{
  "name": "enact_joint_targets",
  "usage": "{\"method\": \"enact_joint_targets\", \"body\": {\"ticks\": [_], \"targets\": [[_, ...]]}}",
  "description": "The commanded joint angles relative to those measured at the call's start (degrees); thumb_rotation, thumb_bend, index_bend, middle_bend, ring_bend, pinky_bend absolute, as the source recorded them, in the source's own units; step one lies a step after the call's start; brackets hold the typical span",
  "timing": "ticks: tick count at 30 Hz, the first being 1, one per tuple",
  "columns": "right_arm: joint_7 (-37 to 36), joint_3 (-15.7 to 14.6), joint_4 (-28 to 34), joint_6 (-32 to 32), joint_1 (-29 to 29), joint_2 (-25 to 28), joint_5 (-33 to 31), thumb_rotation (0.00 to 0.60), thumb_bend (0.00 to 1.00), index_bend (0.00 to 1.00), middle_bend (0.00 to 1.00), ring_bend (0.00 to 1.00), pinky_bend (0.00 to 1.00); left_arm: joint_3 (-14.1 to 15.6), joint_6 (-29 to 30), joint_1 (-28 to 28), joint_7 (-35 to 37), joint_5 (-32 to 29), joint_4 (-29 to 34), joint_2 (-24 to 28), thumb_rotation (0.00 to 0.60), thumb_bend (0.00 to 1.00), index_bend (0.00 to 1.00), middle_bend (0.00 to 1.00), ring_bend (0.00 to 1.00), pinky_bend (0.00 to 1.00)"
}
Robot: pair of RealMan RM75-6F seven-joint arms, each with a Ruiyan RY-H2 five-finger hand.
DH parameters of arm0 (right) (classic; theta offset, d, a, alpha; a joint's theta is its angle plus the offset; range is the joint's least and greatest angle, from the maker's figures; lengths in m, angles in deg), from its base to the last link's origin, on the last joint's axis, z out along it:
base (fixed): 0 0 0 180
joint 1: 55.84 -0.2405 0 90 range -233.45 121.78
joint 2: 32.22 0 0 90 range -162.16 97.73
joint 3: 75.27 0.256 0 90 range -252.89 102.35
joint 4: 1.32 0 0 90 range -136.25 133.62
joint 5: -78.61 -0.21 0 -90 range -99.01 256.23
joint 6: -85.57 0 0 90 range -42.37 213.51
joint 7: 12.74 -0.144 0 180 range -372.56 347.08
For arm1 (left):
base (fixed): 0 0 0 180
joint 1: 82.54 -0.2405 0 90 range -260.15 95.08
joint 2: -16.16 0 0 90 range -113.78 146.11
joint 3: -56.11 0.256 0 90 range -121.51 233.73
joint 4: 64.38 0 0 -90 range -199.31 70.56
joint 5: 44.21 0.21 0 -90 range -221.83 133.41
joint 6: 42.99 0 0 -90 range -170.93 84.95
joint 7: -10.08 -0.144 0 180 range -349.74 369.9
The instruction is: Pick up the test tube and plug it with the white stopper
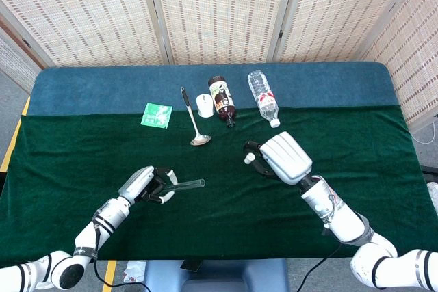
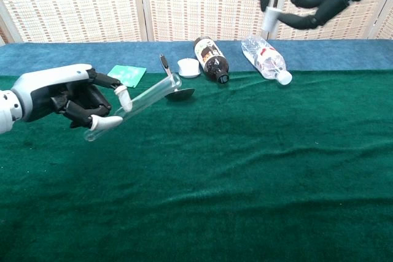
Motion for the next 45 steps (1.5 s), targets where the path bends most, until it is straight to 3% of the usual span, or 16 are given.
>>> {"method": "enact_joint_targets", "body": {"ticks": [1, 14, 45], "targets": [[0.6, 0.7, 1.5, -0.8, -0.9, -1.0, 0.9, 0.6, 0.52, 0.77, 0.99, 1.0, 1.0, -1.2, -1.4, 0.7, 4.7, 0.5, 2.0, 0.7, 0.6, 0.51, 0.66, 0.95, 0.93, 0.84], [3.7, 1.2, 3.7, -1.0, -3.3, -4.9, 0.6, 0.6, 0.52, 0.77, 0.99, 1.0, 1.0, -2.0, -1.9, 1.4, 16.2, 2.8, 2.7, -0.8, 0.6, 0.53, 0.67, 0.95, 0.93, 0.84], [4.0, -0.2, 3.4, -1.0, -4.5, -6.3, 0.0, 0.6, 0.52, 0.78, 1.0, 1.0, 1.0, -0.9, 0.0, 1.9, 15.5, 2.5, 1.8, -2.1, 0.6, 0.54, 0.67, 0.95, 0.93, 0.84]]}}
